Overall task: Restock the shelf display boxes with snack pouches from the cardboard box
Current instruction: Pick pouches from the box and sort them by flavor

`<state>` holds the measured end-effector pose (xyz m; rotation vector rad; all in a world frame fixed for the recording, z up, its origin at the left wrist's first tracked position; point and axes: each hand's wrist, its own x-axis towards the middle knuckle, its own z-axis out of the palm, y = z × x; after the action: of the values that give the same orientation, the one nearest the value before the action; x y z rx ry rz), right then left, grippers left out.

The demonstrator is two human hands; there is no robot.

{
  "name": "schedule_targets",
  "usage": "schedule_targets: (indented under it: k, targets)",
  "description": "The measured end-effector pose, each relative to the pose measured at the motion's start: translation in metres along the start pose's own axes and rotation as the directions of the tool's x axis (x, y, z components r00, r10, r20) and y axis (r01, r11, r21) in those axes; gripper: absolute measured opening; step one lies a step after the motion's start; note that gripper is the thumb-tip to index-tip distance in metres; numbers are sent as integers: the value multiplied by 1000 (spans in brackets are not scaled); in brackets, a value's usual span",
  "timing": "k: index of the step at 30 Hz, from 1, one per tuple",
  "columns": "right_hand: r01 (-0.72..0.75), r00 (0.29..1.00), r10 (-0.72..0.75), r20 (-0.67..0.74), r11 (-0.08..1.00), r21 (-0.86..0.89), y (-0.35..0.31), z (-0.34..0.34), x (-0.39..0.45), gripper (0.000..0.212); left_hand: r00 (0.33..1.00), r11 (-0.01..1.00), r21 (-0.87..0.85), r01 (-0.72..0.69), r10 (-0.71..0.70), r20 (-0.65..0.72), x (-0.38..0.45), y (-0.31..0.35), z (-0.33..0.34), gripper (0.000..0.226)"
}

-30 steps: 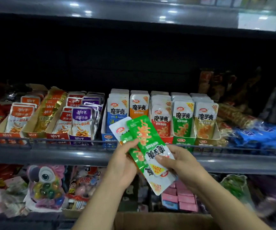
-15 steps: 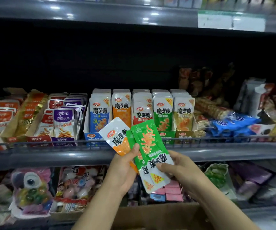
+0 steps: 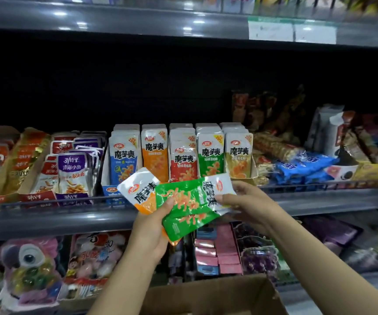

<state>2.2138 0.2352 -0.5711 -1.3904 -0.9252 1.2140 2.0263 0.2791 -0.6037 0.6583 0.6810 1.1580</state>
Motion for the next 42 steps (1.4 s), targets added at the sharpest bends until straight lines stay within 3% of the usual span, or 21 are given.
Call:
schedule_targets:
  k: [4, 8, 12, 19, 24, 27, 33, 36, 42]
  targets:
    - [-72, 997, 74, -6, 989, 129, 12, 12, 1, 42, 998, 996, -69, -48, 50, 25, -3, -9, 10, 24]
    - [7, 996, 20, -86, 953, 304, 15, 14, 5, 22, 999, 999, 19, -43, 43, 30, -3, -12, 10, 25]
    - [78, 989, -36, -147, 952, 296, 14, 12, 6, 19, 1000, 993, 115, 2, -3, 6, -2, -15, 7, 22]
    - [160, 982, -114, -151, 925, 345, 17, 13, 12, 6, 999, 980, 195, -35, 28, 42, -2, -16, 14, 28]
    - [236, 957, -202, -209, 960, 153, 5, 5, 20, 9, 998, 964, 261, -50, 41, 42, 5, -17, 21, 25]
    - [281, 916, -285, -283, 958, -56, -13, -8, 29, 11, 998, 941, 333, -54, 44, 38, 12, -15, 22, 12]
    - [336, 805, -497, -323, 832, -442, -60, -25, 52, 13, 995, 928, 372, -11, -26, 94, 17, -8, 22, 10]
    - [313, 804, -537, -255, 748, -585, -73, -22, 62, 25, 994, 924, 383, -11, -32, 104, 18, -5, 21, 10]
    - [231, 829, -516, -216, 666, -709, -97, -18, 76, 33, 993, 927, 374, -13, -34, 117, 18, 0, 20, 10]
